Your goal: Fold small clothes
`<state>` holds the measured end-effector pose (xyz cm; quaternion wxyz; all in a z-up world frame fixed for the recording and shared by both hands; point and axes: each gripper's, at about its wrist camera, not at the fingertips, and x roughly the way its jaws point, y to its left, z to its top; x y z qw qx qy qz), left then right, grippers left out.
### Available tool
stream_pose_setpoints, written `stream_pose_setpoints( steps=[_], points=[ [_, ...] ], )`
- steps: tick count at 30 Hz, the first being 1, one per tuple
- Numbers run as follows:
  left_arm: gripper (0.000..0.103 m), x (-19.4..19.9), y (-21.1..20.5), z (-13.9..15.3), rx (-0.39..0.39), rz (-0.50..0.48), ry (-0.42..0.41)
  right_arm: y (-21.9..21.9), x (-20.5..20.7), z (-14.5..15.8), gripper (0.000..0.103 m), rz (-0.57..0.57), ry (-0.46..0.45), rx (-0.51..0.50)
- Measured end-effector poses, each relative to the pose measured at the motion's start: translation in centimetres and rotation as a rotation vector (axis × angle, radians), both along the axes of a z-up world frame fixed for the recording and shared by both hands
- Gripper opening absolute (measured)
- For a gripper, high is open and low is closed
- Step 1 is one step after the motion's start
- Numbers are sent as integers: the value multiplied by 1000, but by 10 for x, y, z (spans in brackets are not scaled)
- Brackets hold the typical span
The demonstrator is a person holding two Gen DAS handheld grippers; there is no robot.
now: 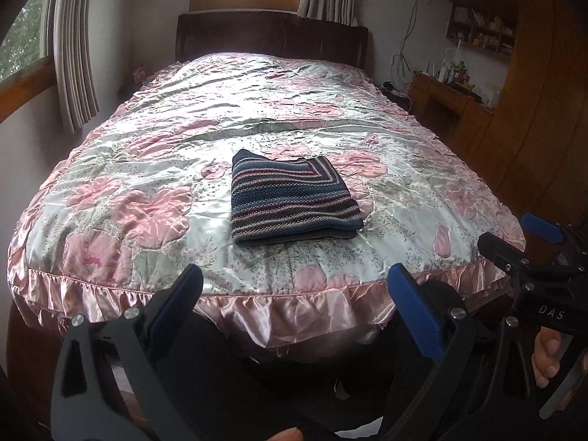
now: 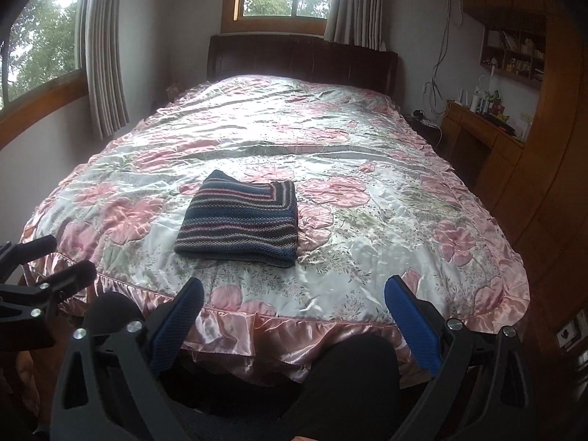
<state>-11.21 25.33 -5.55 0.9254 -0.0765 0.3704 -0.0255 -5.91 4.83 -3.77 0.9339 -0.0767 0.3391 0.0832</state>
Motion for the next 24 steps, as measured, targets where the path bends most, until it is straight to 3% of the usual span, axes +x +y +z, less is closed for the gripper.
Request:
stream_pose_setpoints(
  steps=[24],
  points=[
    [100, -6, 1, 8, 22, 7, -29, 7, -6, -4, 99, 19, -24, 1]
  ],
)
